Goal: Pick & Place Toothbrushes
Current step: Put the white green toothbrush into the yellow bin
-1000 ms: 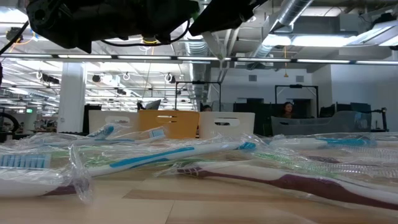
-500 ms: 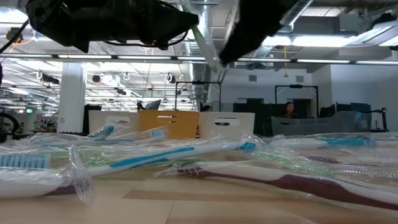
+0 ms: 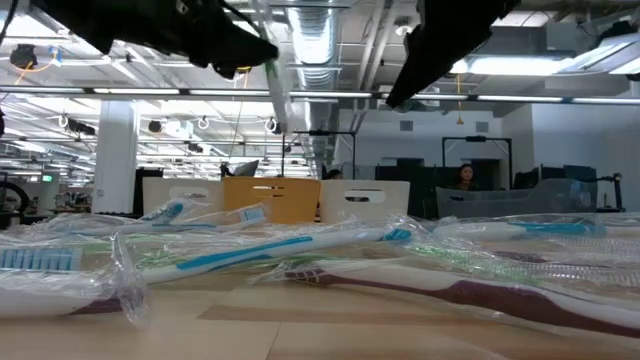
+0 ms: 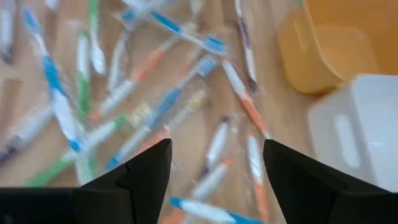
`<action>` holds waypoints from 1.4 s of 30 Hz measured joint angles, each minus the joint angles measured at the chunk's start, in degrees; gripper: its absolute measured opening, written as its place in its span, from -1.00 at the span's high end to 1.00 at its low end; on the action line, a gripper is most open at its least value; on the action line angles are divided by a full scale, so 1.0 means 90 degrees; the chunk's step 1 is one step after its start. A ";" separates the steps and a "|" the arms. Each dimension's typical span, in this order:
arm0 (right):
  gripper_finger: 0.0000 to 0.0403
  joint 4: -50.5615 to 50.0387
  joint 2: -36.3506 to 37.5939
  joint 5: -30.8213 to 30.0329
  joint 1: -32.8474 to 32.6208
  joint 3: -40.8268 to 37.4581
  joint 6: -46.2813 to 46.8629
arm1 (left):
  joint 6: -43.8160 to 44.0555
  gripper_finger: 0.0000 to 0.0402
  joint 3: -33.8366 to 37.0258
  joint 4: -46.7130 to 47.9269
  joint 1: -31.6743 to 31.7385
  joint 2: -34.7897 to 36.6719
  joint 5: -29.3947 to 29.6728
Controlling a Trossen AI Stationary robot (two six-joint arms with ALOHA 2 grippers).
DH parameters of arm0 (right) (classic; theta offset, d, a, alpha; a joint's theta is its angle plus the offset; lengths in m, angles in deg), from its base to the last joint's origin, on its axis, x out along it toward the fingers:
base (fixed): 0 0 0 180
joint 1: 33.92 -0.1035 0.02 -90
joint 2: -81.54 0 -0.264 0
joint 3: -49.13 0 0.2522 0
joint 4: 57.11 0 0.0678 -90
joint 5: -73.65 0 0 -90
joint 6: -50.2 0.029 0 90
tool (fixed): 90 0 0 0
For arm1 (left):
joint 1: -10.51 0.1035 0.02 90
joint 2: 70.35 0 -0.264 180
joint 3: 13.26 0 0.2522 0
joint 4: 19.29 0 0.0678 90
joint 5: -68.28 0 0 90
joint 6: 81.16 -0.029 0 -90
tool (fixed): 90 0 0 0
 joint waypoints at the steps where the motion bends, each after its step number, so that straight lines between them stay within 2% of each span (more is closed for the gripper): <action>1: -0.23 -0.0068 0.0050 -0.0115 -0.0045 -0.0010 -0.0003 | 0.0005 0.94 -0.0049 0.0244 0.0062 0.0118 0.0026; 9: -0.23 -0.0082 0.0131 -0.0407 -0.0113 0.0005 -0.0266 | -0.0116 0.93 -0.1061 0.1997 0.0596 0.0384 0.0047; 18: -0.24 0.0267 0.0129 -0.0458 -0.0519 0.0000 -0.0955 | -0.1704 0.93 -0.2054 0.3475 0.1218 0.0384 0.0263; 27: -0.24 0.0527 0.0129 -0.0459 -0.0558 0.0000 -0.1228 | -0.4442 0.94 -0.2324 0.3581 0.1738 0.0318 0.0258; 31: -0.24 0.0609 0.0126 -0.0459 -0.0549 0.0000 -0.1376 | -0.5437 0.94 -0.2329 0.3561 0.1987 -0.0032 0.0248; 35: -0.24 0.0689 0.0126 -0.0457 -0.0480 0.0000 -0.1387 | -0.5964 0.94 -0.2332 0.3494 0.2191 -0.0630 -0.0064; 42: -0.24 0.0688 0.0124 -0.0441 -0.0474 0.0000 -0.1387 | -0.6216 0.94 -0.2714 0.3518 0.2235 -0.1788 -0.0035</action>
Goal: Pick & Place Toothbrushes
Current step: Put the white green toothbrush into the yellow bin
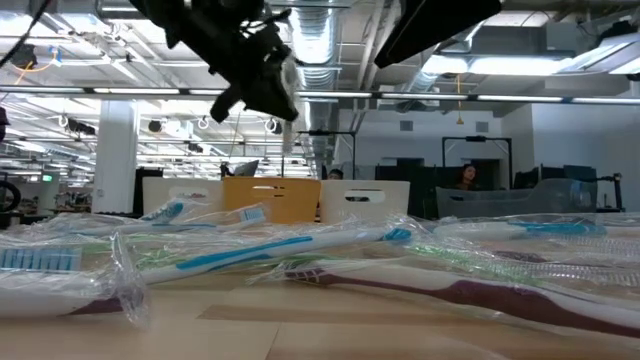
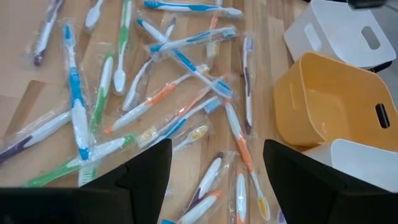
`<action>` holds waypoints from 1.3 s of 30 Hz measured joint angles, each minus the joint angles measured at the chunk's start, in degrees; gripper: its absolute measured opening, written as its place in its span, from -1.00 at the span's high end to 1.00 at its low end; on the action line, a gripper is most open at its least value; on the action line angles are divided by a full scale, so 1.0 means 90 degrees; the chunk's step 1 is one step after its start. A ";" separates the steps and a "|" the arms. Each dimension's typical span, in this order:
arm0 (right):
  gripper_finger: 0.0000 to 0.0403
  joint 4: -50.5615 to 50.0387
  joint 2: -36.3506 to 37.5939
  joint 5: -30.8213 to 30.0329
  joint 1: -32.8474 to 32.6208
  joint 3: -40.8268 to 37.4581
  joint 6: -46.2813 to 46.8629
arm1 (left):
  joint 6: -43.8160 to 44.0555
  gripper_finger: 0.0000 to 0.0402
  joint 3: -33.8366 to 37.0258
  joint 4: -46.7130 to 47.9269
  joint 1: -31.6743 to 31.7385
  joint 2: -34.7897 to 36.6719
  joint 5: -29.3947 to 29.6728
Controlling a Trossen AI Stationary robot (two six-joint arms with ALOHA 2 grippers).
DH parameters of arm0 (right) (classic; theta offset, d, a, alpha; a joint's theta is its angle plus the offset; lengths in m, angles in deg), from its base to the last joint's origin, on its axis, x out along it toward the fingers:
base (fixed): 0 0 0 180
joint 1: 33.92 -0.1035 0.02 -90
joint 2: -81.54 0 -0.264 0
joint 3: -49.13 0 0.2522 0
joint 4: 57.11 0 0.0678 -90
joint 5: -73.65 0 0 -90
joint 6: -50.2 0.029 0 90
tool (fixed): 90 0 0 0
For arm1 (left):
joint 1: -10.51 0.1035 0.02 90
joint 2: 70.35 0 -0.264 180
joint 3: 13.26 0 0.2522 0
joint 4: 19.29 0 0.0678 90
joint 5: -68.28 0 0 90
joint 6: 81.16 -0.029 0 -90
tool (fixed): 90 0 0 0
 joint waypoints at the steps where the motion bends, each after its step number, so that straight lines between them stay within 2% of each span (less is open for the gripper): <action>1: -0.24 -0.0002 0.0000 0.0004 -0.0010 0.0000 0.0002 | -0.0024 0.93 -0.0051 -0.0028 -0.0021 -0.0104 0.0005; 6: -0.24 -0.0093 0.0000 0.0006 -0.0059 0.0000 0.0019 | -0.0331 0.93 -0.0096 0.0073 0.0005 -0.0232 0.0100; 16: -0.24 -0.0085 -0.0002 0.0008 -0.0095 0.0000 0.0115 | -0.0351 0.93 -0.0094 0.0393 0.0275 -0.0314 0.0222; 25: -0.24 -0.0087 -0.0005 0.0012 -0.0095 0.0000 0.0140 | -0.0367 0.93 -0.0096 0.0463 0.0251 -0.0846 0.0387; 33: -0.24 -0.0088 -0.0005 0.0012 -0.0095 0.0000 0.0123 | -0.0399 0.92 -0.0095 0.0524 0.0287 -0.1152 0.1053; 39: -0.24 -0.0088 -0.0005 0.0013 -0.0095 0.0000 0.0121 | 0.0191 0.84 -0.0094 0.0553 0.0290 -0.1150 0.1078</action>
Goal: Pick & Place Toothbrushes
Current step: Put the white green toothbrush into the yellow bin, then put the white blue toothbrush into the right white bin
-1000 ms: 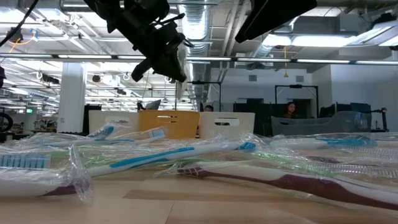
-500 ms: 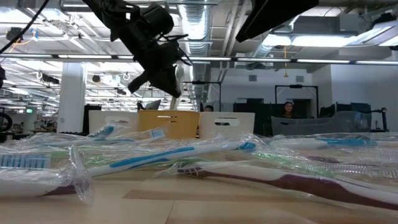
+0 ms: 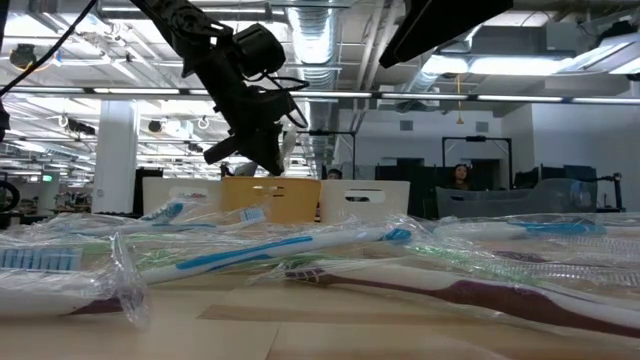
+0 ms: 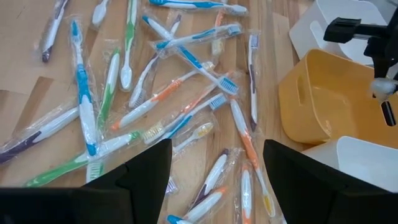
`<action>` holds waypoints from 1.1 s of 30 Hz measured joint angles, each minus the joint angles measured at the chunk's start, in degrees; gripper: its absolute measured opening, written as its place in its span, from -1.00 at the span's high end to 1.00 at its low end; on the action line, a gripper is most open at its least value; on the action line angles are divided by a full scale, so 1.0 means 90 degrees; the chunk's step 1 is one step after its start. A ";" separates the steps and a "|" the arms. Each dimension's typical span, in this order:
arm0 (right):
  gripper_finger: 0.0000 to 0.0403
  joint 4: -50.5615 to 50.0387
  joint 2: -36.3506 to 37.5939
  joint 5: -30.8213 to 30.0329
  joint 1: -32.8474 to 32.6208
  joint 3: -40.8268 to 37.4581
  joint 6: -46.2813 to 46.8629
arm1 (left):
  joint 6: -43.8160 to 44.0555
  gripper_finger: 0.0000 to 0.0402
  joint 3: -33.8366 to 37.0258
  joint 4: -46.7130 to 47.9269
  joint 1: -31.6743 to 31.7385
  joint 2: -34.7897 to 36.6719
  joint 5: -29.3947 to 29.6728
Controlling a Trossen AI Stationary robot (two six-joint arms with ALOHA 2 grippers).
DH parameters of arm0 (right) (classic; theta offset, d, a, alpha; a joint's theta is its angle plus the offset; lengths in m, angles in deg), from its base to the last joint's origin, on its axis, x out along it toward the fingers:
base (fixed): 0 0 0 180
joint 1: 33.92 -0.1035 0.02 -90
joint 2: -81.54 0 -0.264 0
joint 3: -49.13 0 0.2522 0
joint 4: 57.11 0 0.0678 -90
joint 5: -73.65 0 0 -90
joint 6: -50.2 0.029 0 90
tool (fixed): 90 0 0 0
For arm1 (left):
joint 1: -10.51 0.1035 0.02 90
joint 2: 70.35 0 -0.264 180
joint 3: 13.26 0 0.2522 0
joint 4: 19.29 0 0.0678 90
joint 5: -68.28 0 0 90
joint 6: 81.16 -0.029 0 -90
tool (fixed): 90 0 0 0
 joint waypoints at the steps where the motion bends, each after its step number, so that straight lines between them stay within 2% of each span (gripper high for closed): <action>1: -0.24 0.0000 0.0000 0.0000 0.0000 0.0000 0.0000 | 0.0082 0.82 0.0000 0.0003 0.0000 0.0000 0.0002; 20: -0.24 0.0000 0.0000 0.0002 0.0000 0.0000 0.0117 | 0.0427 0.48 0.0000 0.0609 0.0002 0.0005 -0.0005; 22: -0.24 -0.0002 0.0000 0.0002 0.0000 0.0000 0.0117 | 0.0417 0.46 0.0000 0.0611 -0.0007 0.0017 0.0183; 25: -0.24 -0.0002 0.0000 0.0002 0.0000 0.0000 0.0118 | 0.0415 0.43 0.0005 0.0630 -0.0110 0.0227 0.0899; 27: -0.24 -0.0007 0.0000 0.0002 0.0000 0.0000 0.0119 | 0.0419 0.43 0.0005 0.0681 -0.0238 0.0485 0.1142; 30: -0.24 -0.0109 0.0000 -0.0008 0.0013 0.0000 0.0119 | 0.0639 0.43 0.0004 0.0677 -0.0572 0.1006 0.1030; 33: -0.24 -0.0257 0.0000 -0.0019 0.0064 0.0000 0.0372 | 0.1446 0.44 0.0002 0.0640 -0.0979 0.1527 0.0509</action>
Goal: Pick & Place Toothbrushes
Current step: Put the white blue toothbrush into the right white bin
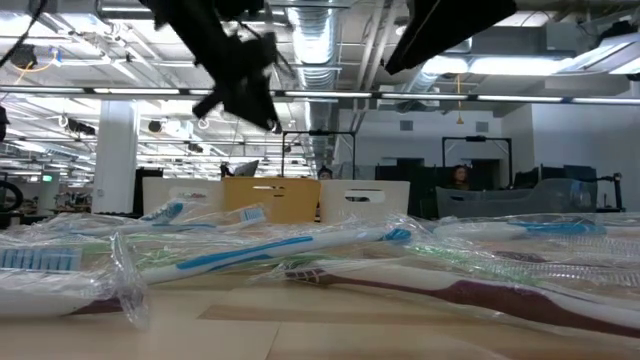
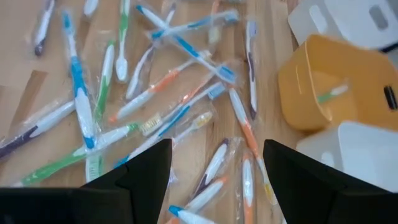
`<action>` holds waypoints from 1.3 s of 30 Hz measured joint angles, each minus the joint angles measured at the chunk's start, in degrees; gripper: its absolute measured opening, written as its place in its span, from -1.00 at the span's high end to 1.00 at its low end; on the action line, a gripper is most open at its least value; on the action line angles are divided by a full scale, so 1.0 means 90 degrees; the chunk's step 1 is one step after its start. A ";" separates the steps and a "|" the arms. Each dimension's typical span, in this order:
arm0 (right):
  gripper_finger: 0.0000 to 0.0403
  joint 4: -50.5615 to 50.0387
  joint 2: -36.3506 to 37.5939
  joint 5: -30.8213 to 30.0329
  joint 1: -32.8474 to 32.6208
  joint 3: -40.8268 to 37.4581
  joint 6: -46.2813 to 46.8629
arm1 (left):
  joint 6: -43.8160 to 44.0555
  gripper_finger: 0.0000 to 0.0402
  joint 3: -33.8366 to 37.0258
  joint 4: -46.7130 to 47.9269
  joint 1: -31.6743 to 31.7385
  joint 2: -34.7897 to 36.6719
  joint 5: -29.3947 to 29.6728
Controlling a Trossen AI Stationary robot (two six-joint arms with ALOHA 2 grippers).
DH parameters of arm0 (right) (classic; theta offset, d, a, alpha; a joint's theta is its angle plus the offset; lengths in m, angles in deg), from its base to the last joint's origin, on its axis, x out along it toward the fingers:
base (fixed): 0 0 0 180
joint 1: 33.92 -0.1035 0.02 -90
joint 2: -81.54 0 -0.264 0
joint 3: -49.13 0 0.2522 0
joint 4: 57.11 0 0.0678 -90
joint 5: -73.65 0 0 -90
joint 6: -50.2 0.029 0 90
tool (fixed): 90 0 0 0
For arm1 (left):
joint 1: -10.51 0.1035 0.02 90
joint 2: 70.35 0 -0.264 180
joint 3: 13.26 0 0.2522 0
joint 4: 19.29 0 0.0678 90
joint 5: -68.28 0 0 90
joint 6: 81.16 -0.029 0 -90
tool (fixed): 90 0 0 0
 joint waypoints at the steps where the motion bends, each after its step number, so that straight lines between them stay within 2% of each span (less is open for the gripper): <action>1: -0.24 -0.0036 0.0000 0.0000 0.0029 0.0000 0.0201 | 0.0418 0.44 0.0000 -0.0014 -0.0113 0.0167 -0.0258; 7: -0.24 -0.0217 -0.0150 0.0152 0.0133 -0.0002 0.1532 | 0.3362 0.45 -0.0003 -0.0042 -0.0699 0.0964 -0.2266; 10: -0.24 -0.0181 -0.0204 0.0350 0.0108 0.0003 0.1505 | 0.3859 0.45 0.0000 -0.0026 -0.0874 0.1200 -0.3130; 12: -0.24 -0.0181 -0.0235 0.0405 0.0111 -0.0002 0.1440 | 0.3872 0.45 0.0000 -0.0045 -0.0995 0.1284 -0.3400; 18: -0.24 -0.0661 -0.0233 0.0391 0.0171 -0.0002 0.0904 | 0.3875 0.45 0.0000 -0.0060 -0.1213 0.1287 -0.3435; 25: -0.24 -0.2193 -0.0233 0.0299 0.0338 -0.0002 0.0231 | 0.3875 0.45 0.0002 -0.0064 -0.1214 0.1105 -0.3428; 39: -0.24 -0.2413 -0.0233 0.0416 0.1301 -0.0002 0.0173 | 0.3809 0.45 0.0510 -0.0272 -0.1212 0.1031 -0.3428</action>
